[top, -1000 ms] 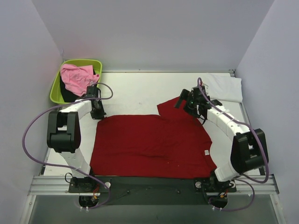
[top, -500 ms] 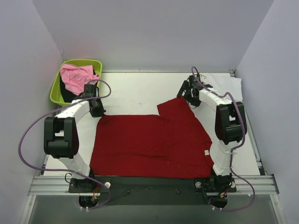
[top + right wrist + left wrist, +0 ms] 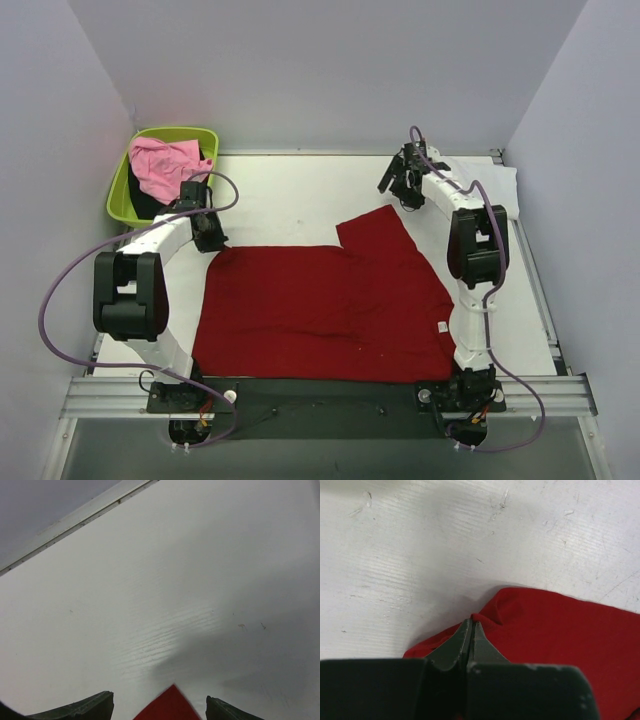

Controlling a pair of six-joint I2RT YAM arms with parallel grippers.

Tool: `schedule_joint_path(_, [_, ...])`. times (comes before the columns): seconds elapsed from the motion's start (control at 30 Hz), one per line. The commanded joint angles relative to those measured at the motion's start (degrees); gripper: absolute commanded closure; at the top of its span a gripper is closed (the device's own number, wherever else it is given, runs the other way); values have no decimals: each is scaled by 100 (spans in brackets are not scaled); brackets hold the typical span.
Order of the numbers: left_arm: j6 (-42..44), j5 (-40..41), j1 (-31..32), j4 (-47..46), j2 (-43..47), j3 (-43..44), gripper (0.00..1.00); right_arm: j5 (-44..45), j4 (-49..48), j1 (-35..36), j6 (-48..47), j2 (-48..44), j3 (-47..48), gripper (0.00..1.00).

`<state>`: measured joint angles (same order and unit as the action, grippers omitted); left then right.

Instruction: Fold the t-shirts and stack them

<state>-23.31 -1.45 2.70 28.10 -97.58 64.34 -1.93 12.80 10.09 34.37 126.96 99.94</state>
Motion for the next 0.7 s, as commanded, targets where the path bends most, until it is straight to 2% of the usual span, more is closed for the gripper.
schedule_joint_path(0.0, [-42,-22,29,-24,169,62,100,-167,548,-15,17,163,473,28])
schedule_joint_path(0.53, [-77,14,29,47,152,88,100,-281,961,-7,79,532,605,41])
schedule_joint_path(0.67, [-77,31,29,73,169,88,100,-272,1005,-7,87,558,641,48])
